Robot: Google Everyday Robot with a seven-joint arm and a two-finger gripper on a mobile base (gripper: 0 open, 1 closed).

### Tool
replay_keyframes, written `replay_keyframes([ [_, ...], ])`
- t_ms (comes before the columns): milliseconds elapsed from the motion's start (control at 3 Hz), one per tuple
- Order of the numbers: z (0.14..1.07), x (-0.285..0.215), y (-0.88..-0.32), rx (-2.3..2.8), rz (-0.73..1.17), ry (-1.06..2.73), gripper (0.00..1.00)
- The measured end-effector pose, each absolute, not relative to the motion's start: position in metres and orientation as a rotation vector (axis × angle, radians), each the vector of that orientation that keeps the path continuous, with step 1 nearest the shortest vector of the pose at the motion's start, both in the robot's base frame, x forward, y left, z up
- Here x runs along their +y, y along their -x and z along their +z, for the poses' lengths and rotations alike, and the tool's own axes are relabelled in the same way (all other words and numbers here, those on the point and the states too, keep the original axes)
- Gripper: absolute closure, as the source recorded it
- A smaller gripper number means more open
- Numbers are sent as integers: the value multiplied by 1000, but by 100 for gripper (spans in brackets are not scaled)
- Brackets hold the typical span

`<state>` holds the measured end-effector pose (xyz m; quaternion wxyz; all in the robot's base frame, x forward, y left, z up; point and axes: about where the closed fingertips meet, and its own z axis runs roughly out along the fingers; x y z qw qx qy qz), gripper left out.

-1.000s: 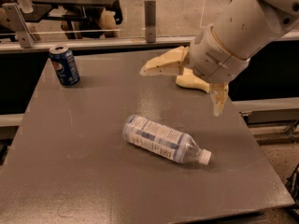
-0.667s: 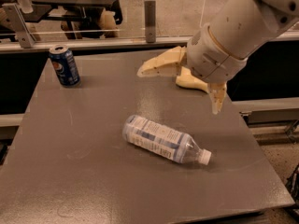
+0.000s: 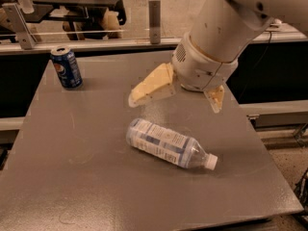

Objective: Place blue plastic bottle upright

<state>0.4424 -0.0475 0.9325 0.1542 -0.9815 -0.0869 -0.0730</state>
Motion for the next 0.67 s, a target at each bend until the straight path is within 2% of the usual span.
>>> replay_keyframes([
  [667,898,-38,-425,-809,-115,2851,0],
])
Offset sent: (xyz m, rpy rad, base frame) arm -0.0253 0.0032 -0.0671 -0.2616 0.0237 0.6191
